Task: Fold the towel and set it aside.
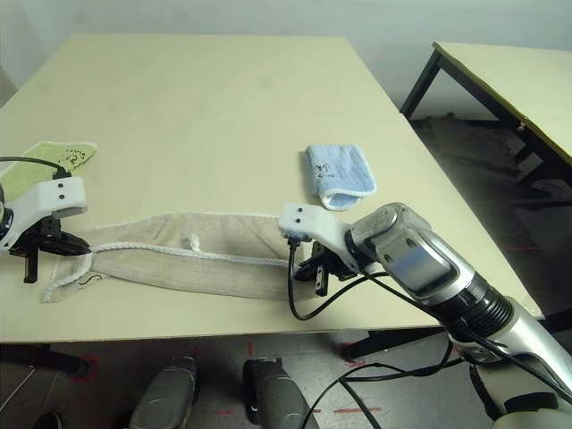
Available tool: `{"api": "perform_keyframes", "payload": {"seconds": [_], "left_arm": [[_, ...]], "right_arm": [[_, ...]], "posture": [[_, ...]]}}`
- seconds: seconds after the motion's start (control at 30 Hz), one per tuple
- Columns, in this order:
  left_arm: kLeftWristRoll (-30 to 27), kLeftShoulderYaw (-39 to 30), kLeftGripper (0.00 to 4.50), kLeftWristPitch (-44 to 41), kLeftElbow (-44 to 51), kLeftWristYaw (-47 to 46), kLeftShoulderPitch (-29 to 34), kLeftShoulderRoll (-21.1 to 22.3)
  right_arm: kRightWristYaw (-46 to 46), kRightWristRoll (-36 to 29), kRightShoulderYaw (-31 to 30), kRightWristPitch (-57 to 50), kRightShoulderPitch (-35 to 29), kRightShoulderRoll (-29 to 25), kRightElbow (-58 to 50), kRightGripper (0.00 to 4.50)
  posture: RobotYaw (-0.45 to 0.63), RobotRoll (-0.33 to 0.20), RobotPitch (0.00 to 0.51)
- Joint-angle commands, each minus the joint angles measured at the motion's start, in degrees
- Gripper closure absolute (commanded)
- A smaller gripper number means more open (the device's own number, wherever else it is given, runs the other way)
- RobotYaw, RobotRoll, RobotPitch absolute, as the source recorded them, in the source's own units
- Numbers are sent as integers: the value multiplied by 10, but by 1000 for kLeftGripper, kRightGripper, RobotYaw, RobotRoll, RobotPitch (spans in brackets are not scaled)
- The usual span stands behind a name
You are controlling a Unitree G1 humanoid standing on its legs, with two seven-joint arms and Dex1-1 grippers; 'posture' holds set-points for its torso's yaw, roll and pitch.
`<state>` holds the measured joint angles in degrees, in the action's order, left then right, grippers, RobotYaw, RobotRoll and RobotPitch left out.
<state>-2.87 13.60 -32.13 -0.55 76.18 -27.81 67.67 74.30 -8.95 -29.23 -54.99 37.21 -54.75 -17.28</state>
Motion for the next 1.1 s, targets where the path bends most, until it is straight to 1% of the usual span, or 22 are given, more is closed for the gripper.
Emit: {"api": "perform_keyframes", "payload": {"seconds": [0.03, 0.1, 0.17, 0.23, 0.4, 0.5, 0.6, 0.7, 0.8, 0.97, 1.1], "left_arm": [[4, -13, 4500, 14, -16, 10, -15, 9], [-18, -36, 4500, -7, -55, 15, -93, -7], [-22, -48, 4500, 0, -107, 16, -169, -17], [-16, -47, 4500, 16, -149, 16, -218, -23], [21, -49, 4500, 88, -284, -7, -336, -47], [63, -47, 4500, 165, -408, -50, -400, -51], [100, -34, 4500, 238, -487, -86, -425, -48], [110, -26, 4500, 276, -524, -80, -428, -45], [124, -15, 4500, 312, -533, -47, -419, -39], [153, 0, 4500, 355, -541, -10, -423, -33], [158, 2, 4500, 360, -531, 32, -426, -36]], "right_arm": [[15, -19, 25, 9, 25, -6, 3, 4464], [20, -45, 70, 15, 67, 12, 54, 4464], [23, -62, 111, 39, 112, 26, 120, 4464], [35, -66, 127, 71, 140, 28, 165, 4464], [46, -21, 135, 172, 213, 19, 290, 4464], [9, 22, 145, 270, 264, 27, 398, 4464], [-14, 42, 152, 333, 292, 37, 471, 4464], [-10, 52, 150, 372, 301, 37, 501, 4464], [13, 61, 145, 385, 299, 34, 499, 4464], [34, 83, 142, 398, 296, 32, 500, 4464], [62, 78, 148, 371, 291, 32, 477, 4464]], "posture": [[131, 0, 123], [126, 0, 116], [122, 0, 111], [115, 0, 105], [101, 0, 96], [97, 0, 90], [96, 0, 91], [96, 0, 91], [96, 0, 91], [110, 0, 92], [107, 0, 92]]}}
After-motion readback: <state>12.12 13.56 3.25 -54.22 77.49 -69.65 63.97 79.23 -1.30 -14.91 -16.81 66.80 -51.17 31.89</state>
